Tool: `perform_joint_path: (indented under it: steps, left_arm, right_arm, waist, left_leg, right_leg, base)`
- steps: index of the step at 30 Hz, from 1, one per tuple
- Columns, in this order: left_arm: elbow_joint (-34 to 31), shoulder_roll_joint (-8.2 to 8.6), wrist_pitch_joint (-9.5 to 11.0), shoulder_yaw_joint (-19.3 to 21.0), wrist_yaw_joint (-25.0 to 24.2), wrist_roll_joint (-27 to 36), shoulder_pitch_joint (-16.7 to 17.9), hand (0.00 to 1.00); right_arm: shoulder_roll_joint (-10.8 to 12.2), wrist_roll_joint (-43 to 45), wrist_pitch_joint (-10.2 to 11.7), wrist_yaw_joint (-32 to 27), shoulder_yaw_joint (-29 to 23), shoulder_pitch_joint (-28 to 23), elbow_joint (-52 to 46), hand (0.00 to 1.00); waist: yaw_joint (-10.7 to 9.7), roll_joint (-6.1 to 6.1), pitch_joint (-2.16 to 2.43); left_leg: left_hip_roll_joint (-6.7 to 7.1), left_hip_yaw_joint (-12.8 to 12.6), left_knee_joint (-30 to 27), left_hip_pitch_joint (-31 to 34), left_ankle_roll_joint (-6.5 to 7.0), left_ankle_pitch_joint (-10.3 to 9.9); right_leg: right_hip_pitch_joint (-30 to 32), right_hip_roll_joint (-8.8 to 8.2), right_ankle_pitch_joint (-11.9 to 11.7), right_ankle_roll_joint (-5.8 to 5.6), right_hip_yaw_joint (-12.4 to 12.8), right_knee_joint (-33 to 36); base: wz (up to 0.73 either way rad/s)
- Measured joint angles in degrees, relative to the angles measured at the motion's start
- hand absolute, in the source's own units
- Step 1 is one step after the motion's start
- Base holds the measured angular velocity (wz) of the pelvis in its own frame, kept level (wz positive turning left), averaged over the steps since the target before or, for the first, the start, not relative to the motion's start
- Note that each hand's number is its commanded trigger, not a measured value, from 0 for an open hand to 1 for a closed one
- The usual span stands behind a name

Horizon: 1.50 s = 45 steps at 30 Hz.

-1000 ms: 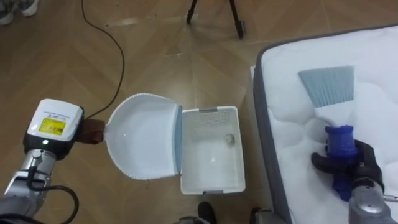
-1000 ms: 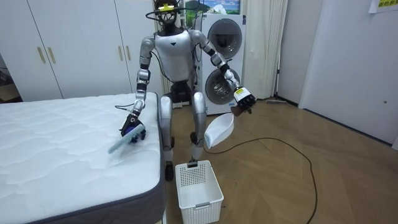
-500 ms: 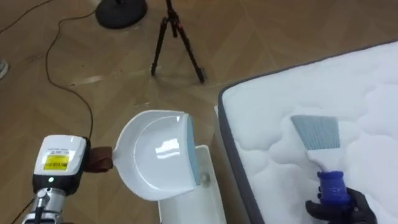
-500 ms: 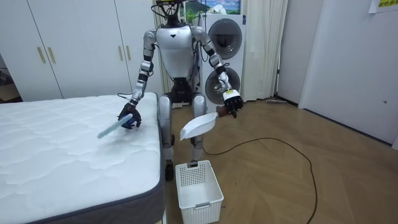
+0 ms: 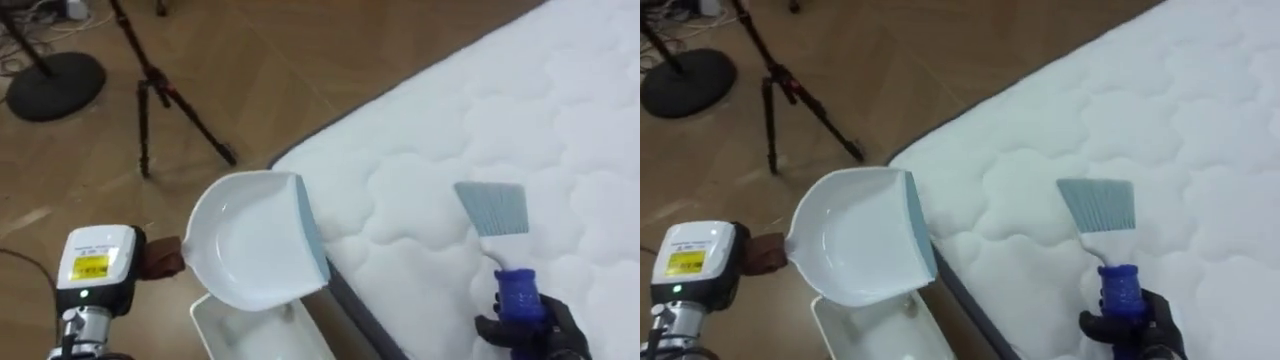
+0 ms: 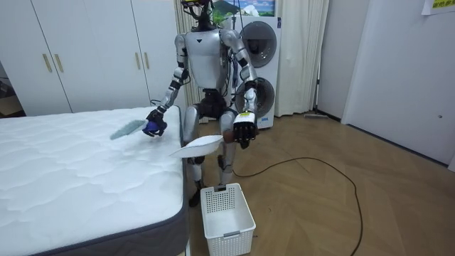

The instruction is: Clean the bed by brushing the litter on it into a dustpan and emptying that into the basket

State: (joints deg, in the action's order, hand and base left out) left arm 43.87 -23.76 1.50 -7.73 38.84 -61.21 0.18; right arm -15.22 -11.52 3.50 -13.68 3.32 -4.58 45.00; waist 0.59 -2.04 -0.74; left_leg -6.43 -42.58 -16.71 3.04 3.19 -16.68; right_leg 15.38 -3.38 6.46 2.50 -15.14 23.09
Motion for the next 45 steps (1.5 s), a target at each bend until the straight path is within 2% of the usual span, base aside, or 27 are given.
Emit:
perform_joint_path:
  steps: [1,2,3,4,5,7,8,9,10,14,17,19,22,23,24,27,28,30,31,33,34,36,37,38,39,44,45]
  left_arm:
    - [-0.02,0.40,-0.13,-0.03,-0.23,0.39,0.07,1.00]
    - [-0.11,0.81,-0.46,-0.18,-0.73,1.13,0.05,1.00]
    - [-0.14,0.86,-0.80,-0.44,-1.44,2.27,-0.16,1.00]
    - [-0.08,0.86,-1.03,-0.46,-1.85,2.80,-0.43,1.00]
    - [0.00,0.85,-1.36,-0.42,-2.38,3.84,-0.98,1.00]
    - [0.06,1.15,-1.65,-0.42,-3.54,6.50,-0.98,1.00]
    - [0.07,1.17,-1.76,-0.42,-4.82,8.60,-0.36,1.00]
    - [0.05,1.20,-1.76,-0.43,-6.18,10.00,-0.43,1.00]
    - [0.05,1.21,-1.73,-0.43,-6.53,10.15,-0.54,1.00]
    - [-0.03,1.87,-1.07,-0.44,-7.76,13.61,0.30,1.00]
    - [0.02,2.79,-1.08,-0.44,-8.52,14.44,0.93,1.00]
    - [0.04,3.35,-1.06,-0.45,-8.59,14.42,0.96,1.00]
    - [0.00,4.39,-1.11,-0.42,-8.77,14.36,1.71,1.00]
    - [-0.01,4.82,-1.19,-0.39,-9.38,14.30,2.02,1.00]
    - [-0.03,4.96,-1.20,-0.33,-9.72,14.35,2.60,1.00]
    - [-0.75,5.27,-1.16,0.63,-11.05,14.47,5.04,1.00]
    - [-1.19,5.31,-1.15,0.87,-11.32,14.43,5.48,1.00]
    - [-3.14,5.51,-1.11,1.52,-11.69,14.45,7.03,1.00]
    - [-3.88,5.53,-1.09,1.63,-11.69,14.47,7.48,1.00]
    - [-6.09,5.56,-0.02,1.85,-11.65,15.29,9.05,1.00]
    - [-6.13,5.65,0.55,1.85,-11.62,16.24,9.42,1.00]
    - [-5.66,6.01,0.64,1.85,-11.56,17.15,9.70,1.00]
    - [-5.41,6.55,0.61,1.85,-11.52,18.25,9.85,0.72]
    - [-5.37,6.90,0.61,1.85,-11.52,18.68,9.87,0.21]
    - [-5.36,7.62,0.62,1.85,-11.46,18.98,9.88,0.00]
    - [-4.49,8.49,0.67,1.79,-11.49,18.92,9.89,0.00]
    - [-4.46,8.53,0.67,1.80,-11.52,18.92,9.89,0.00]
  right_arm:
    - [-0.02,-0.18,-0.07,-0.21,-0.03,0.12,0.10,0.00]
    - [0.04,-0.28,-0.25,-0.91,0.21,0.73,0.15,0.00]
    - [0.09,-0.29,-0.30,-1.68,1.08,2.03,0.47,0.00]
    - [0.09,-0.31,-0.30,-2.12,1.70,2.72,0.55,0.00]
    - [0.28,-0.45,-0.28,-2.70,2.76,3.93,0.85,0.00]
    - [0.30,-0.83,-0.28,-2.86,4.80,5.56,1.58,0.00]
    - [0.28,-1.14,-0.09,-2.78,6.52,5.92,1.42,0.00]
    - [0.44,-1.09,0.48,-2.48,6.92,5.66,1.28,0.00]
    - [0.44,-0.94,0.61,-2.40,6.89,5.44,1.28,0.00]
    - [0.08,-0.68,1.52,-2.37,6.59,5.09,1.27,0.00]
    - [-0.08,-0.55,2.34,-1.75,6.45,5.07,1.28,0.00]
    - [-0.09,0.54,2.80,-1.57,5.93,5.00,1.31,0.00]
    - [-0.12,0.81,2.81,-0.46,4.14,5.03,1.29,0.00]
    - [-0.26,1.46,2.81,0.00,3.23,5.04,1.23,0.00]
    - [-0.26,2.27,2.80,0.49,2.45,5.03,1.25,0.00]
    - [-0.38,2.82,2.78,1.47,2.08,4.88,1.31,0.00]
    - [-0.38,2.81,2.73,1.81,2.08,4.63,1.24,0.00]
    - [-0.37,3.06,2.31,2.71,2.05,3.50,0.27,0.00]
    - [-0.31,3.06,1.96,2.84,2.06,3.08,-0.34,0.00]
    - [-0.27,3.05,1.69,3.96,2.10,1.20,-1.91,0.00]
    - [-0.27,3.04,1.60,4.21,2.11,0.74,-1.93,0.00]
    - [-0.26,3.10,1.40,4.39,2.13,0.14,-1.92,0.00]
    - [-0.25,3.15,1.40,4.25,2.13,-0.08,-1.91,0.00]
    - [-0.25,3.20,1.40,4.10,2.10,-0.25,-1.90,0.00]
    - [-0.23,3.29,1.39,3.77,2.00,-0.73,-1.90,0.00]
    - [0.82,5.59,1.33,4.11,0.30,-1.27,-0.28,0.00]
    - [1.31,5.60,1.33,4.23,-0.70,-1.27,-0.02,0.00]
  waist:
    - [0.49,0.00,-0.01]
    - [1.34,0.15,0.03]
    - [1.28,0.26,-0.02]
    - [1.27,0.45,-0.14]
    - [1.26,0.98,-0.29]
    - [1.75,1.36,-0.38]
    - [1.79,1.19,-0.27]
    - [0.95,0.95,-0.28]
    - [0.47,0.85,-0.24]
    - [-1.87,0.82,-0.18]
    - [-2.24,0.80,-0.17]
    - [-2.91,0.68,-0.13]
    - [-3.30,0.26,0.20]
    - [-3.29,0.01,0.34]
    - [-3.22,-0.11,0.42]
    - [-3.15,-0.19,0.49]
    - [-3.16,-0.16,0.50]
    - [-3.12,-0.19,0.64]
    - [-2.95,-0.27,0.65]
    - [-2.77,-0.68,0.91]
    - [-2.77,-0.93,1.03]
    - [-2.84,-1.17,1.10]
    - [-3.34,-1.39,1.11]
    - [-3.81,-1.47,1.09]
    - [-4.76,-1.52,1.10]
    - [-6.52,-1.50,0.99]
    - [-6.58,-1.44,0.80]
  left_leg:
    - [0.07,-1.52,0.43,-0.72,0.00,0.00]
    - [0.25,-4.03,1.06,-1.62,-0.07,-0.04]
    - [0.27,-5.29,0.98,-1.48,-0.12,-0.07]
    - [0.30,-5.62,0.72,-1.33,-0.15,-0.08]
    - [0.32,-5.11,-0.29,-0.55,-0.16,-0.08]
    - [0.66,3.82,-1.38,0.69,-0.19,-0.06]
    - [1.13,10.71,-1.55,1.32,-0.50,0.11]
    - [1.12,14.03,-1.92,1.76,-1.06,0.45]
    - [1.13,14.73,-1.89,1.80,-1.08,0.46]
    - [0.95,14.20,-0.37,0.21,-1.93,0.96]
    - [0.54,14.29,-0.43,-1.28,-2.04,1.03]
    - [0.27,14.21,-0.36,-2.28,-2.22,1.13]
    - [0.12,14.74,0.21,-4.12,-2.79,1.46]
    - [0.17,15.95,0.22,-4.61,-3.04,1.61]
    - [0.27,18.14,0.23,-5.30,-3.07,1.62]
    - [0.43,21.90,0.24,-8.06,-3.08,1.62]
    - [0.71,22.93,0.30,-8.64,-3.09,1.62]
    - [1.20,27.29,1.33,-10.40,-3.12,1.60]
    - [1.26,28.06,1.53,-10.77,-3.13,1.60]
    - [1.41,29.98,2.64,-12.60,-3.17,1.57]
    - [1.45,30.32,3.18,-13.58,-3.18,1.57]
    - [1.55,30.46,3.03,-14.19,-3.18,1.57]
    - [1.63,30.75,2.96,-14.41,-3.18,1.58]
    - [1.71,31.13,2.99,-14.46,-3.18,1.58]
    - [1.82,31.95,3.17,-14.47,-3.19,1.57]
    - [2.02,31.86,5.12,-15.08,-3.22,1.60]
    - [2.10,31.86,5.83,-15.40,-3.22,1.60]
  right_leg:
    - [-0.66,-1.07,1.32,-0.40,-1.32,1.73]
    - [-1.99,-3.59,3.35,-1.79,-3.48,3.80]
    - [-3.59,-5.59,4.14,-2.98,-4.90,3.45]
    - [-3.79,-6.14,4.28,-3.35,-5.00,2.67]
    - [-3.68,-6.04,4.32,-3.71,-4.64,0.40]
    - [-3.26,-5.21,4.15,-3.92,-3.39,-1.39]
    - [-4.17,-4.51,3.69,-4.06,-3.28,-2.66]
    - [-4.84,-4.17,3.01,-3.76,-4.02,-3.78]
    - [-4.99,-3.97,3.00,-3.77,-4.02,-4.08]
    - [-5.16,-2.84,2.69,-3.40,-2.41,-4.90]
    - [-5.54,-1.86,2.36,-2.94,-0.64,-5.45]
    - [-6.49,-1.43,2.28,-2.81,-0.37,-5.67]
    - [-6.87,-0.44,1.97,-2.22,1.11,-6.39]
    - [-6.97,0.03,1.71,-1.81,1.97,-6.46]
    - [-7.29,0.72,1.54,-1.53,4.01,-6.31]
    - [-8.15,3.03,1.05,-0.73,8.97,-6.30]
    - [-8.36,3.60,0.97,-0.58,9.93,-6.31]
    - [-8.52,5.70,0.63,-0.04,14.39,-6.20]
    - [-8.50,6.22,0.59,0.03,15.48,-6.15]
    - [-8.44,8.28,0.30,0.30,19.25,-5.97]
    - [-8.38,9.14,0.19,0.43,20.86,-5.61]
    - [-8.35,9.78,-0.18,0.66,22.45,-5.17]
    - [-8.35,9.90,-0.34,0.71,23.00,-5.07]
    - [-8.35,9.90,-0.34,0.70,23.02,-5.05]
    - [-8.35,9.83,-0.37,0.67,22.96,-5.00]
    - [-8.28,9.91,-0.78,0.17,22.83,-5.38]
    - [-8.24,9.91,-0.91,0.02,22.83,-5.37]
  base:
    - [-1.18]
    - [-1.03]
    - [-0.95]
    - [-0.73]
    - [-0.78]
    - [-0.92]
    - [-0.71]
    - [-0.46]
    - [-0.07]
    - [-0.22]
    - [-0.40]
    - [-0.23]
    - [-0.47]
    - [-0.69]
    - [-0.73]
    - [-0.95]
    - [-0.95]
    - [-0.93]
    - [-0.92]
    - [-0.90]
    - [-0.78]
    - [-0.66]
    - [-0.44]
    - [-0.14]
    - [0.06]
    - [0.06]
    - [0.06]
